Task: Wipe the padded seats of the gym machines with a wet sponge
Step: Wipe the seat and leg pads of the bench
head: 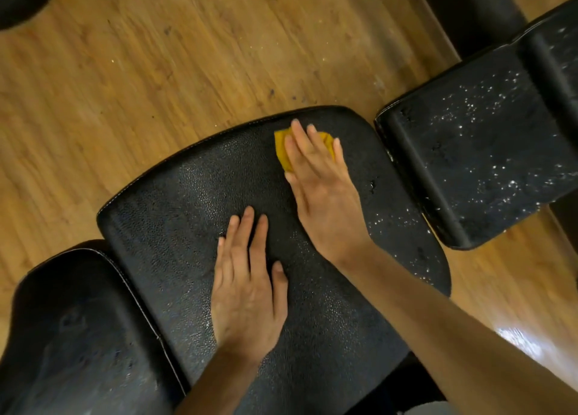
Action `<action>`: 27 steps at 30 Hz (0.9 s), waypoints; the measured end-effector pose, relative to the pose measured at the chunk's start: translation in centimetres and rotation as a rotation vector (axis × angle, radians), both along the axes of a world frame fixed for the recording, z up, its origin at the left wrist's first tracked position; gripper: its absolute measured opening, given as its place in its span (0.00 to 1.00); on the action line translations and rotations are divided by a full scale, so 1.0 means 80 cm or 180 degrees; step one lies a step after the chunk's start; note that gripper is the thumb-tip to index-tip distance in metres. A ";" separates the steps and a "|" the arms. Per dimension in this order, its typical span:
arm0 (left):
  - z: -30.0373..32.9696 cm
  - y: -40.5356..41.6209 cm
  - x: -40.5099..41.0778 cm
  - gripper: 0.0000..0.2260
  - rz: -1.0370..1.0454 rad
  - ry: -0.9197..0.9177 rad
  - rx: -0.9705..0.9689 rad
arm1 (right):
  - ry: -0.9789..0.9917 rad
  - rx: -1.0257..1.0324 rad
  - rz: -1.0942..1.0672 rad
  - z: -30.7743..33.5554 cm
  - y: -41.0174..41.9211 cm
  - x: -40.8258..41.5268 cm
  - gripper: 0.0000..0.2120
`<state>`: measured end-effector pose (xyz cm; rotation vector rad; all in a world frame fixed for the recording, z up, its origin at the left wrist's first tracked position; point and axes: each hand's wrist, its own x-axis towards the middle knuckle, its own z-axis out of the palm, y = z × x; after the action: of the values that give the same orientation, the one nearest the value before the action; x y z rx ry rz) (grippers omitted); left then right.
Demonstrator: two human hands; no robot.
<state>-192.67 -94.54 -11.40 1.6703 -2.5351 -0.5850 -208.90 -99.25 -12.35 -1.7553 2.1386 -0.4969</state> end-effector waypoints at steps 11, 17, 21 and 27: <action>-0.001 -0.001 0.001 0.26 -0.0078 -0.0131 -0.0011 | -0.0119 0.0045 0.0037 0.003 0.026 0.000 0.22; 0.000 -0.002 0.000 0.26 -0.0079 -0.0133 -0.0078 | 0.0025 0.0224 0.0657 0.013 0.131 -0.014 0.23; 0.002 -0.001 -0.002 0.26 -0.0057 -0.0118 -0.0097 | -0.0030 0.0150 0.0877 0.003 0.089 -0.036 0.23; 0.001 -0.004 -0.005 0.26 -0.0027 -0.0066 -0.0122 | -0.0039 0.0203 0.0892 0.002 0.039 -0.051 0.24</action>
<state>-193.05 -94.85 -11.30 1.6626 -2.5519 -0.5190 -212.98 -96.10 -12.20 -1.9673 1.8372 -0.3599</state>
